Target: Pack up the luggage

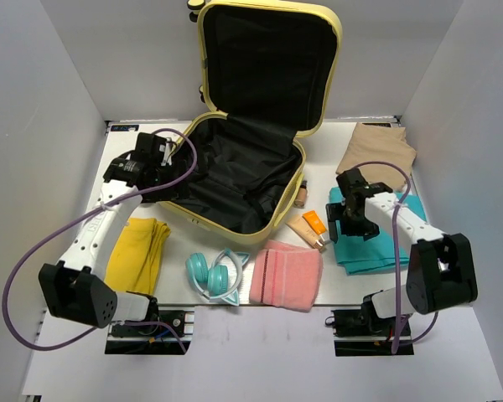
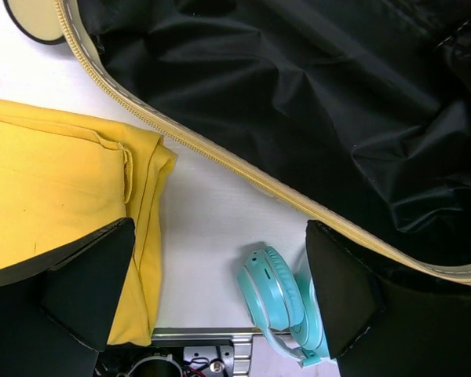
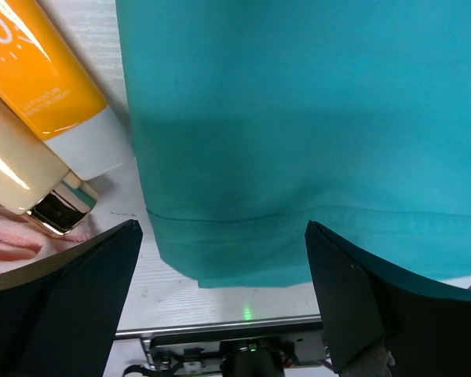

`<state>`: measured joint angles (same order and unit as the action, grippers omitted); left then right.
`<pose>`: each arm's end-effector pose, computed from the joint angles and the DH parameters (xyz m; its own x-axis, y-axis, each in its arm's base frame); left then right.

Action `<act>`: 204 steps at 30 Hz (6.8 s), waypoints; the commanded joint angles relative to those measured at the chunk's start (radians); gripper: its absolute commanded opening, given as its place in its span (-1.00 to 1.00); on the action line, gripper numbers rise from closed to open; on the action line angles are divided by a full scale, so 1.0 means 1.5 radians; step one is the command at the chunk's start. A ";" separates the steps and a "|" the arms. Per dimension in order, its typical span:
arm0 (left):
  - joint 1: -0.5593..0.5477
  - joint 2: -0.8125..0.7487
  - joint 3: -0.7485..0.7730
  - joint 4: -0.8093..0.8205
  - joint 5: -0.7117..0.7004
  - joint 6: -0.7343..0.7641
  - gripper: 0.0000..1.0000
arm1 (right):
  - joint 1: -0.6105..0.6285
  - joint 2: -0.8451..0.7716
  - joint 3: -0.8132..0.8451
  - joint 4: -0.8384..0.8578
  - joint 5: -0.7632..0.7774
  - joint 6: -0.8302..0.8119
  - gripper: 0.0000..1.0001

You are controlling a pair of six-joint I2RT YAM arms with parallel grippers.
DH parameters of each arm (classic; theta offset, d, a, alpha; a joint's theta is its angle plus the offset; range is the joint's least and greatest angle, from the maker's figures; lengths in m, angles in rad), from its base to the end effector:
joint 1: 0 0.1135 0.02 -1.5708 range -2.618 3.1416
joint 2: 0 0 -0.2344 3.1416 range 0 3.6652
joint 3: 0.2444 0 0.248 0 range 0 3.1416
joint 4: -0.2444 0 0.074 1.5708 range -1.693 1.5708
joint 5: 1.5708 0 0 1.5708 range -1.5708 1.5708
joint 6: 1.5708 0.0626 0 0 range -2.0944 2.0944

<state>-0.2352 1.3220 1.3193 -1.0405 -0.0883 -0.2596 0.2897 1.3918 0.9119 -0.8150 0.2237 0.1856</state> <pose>0.2655 -0.0580 0.2822 -0.8606 -0.0567 -0.5061 -0.0330 0.9979 -0.0556 0.2495 0.0599 0.1564 -0.9470 -0.0945 -0.3071 -0.0467 0.9861 -0.1595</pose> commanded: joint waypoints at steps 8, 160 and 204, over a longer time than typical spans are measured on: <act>-0.004 0.008 0.001 0.015 0.004 0.009 1.00 | 0.020 0.026 -0.041 0.090 -0.089 -0.121 0.81; -0.143 0.093 -0.357 0.869 0.138 -0.221 -1.00 | 0.122 -0.104 0.066 0.368 -0.090 -0.057 0.81; -0.106 0.107 -0.427 0.975 0.099 -0.183 0.38 | 0.113 0.297 0.405 0.299 -0.107 0.052 -0.29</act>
<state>-0.4068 1.4940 0.6365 0.4156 0.0498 -0.5056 0.4641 1.8370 1.4830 -0.3653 0.0250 0.3046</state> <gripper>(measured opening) 0.425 0.230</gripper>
